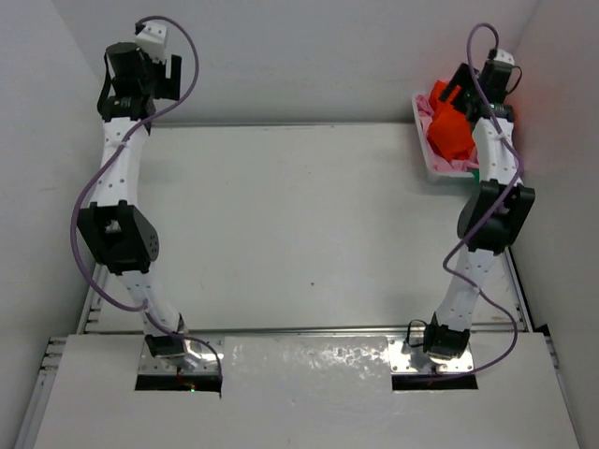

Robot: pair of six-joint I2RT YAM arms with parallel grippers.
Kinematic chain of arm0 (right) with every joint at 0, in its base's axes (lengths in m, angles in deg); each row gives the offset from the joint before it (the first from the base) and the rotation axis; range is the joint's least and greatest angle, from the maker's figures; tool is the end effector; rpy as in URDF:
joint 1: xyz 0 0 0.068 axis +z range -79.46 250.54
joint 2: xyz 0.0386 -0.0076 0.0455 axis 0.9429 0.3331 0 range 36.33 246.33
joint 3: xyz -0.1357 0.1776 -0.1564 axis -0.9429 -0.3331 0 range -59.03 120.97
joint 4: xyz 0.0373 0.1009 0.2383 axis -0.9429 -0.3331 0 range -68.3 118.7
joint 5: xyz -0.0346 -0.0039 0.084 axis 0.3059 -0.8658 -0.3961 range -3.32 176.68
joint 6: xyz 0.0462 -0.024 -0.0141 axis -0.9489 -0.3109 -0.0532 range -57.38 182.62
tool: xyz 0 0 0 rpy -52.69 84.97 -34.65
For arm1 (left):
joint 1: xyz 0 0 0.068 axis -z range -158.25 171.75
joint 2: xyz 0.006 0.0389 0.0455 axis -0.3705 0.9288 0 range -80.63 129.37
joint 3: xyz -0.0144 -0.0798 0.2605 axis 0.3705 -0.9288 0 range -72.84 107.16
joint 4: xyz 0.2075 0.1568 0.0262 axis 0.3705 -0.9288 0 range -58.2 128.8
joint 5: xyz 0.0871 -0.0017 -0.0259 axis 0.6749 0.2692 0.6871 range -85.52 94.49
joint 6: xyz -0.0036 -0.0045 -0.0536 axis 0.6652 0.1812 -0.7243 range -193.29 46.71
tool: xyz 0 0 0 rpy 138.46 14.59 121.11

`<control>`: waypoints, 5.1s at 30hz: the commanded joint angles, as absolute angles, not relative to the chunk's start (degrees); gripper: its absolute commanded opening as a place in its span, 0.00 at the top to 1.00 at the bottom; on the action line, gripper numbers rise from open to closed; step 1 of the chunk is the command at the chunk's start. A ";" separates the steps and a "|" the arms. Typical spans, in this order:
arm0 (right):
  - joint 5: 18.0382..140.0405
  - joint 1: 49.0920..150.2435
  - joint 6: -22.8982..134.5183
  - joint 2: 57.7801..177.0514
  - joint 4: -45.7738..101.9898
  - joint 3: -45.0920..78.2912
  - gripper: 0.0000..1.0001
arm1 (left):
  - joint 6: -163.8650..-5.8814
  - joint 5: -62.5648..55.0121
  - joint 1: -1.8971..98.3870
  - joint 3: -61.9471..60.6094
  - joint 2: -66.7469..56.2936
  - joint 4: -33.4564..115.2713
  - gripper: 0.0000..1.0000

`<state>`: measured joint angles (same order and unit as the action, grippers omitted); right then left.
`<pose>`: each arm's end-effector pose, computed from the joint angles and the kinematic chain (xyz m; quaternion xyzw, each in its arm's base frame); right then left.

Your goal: Fold and stack the t-shirts

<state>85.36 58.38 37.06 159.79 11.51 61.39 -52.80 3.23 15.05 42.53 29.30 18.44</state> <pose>0.5048 -0.1081 0.3428 0.2590 0.7783 0.0762 0.5669 0.4511 0.0522 0.4164 0.1019 0.7864 0.1348 0.5942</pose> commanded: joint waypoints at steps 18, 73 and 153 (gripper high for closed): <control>92.47 55.07 41.87 174.51 24.14 68.32 1.00 | -46.05 18.64 28.43 42.12 35.03 5.06 0.19; 75.62 88.05 31.59 145.47 14.84 30.95 0.34 | -44.69 -17.67 21.02 26.95 15.87 -9.59 0.32; 68.40 70.72 20.69 154.84 38.90 69.56 1.00 | -48.78 -1.75 23.42 75.60 35.12 17.81 1.00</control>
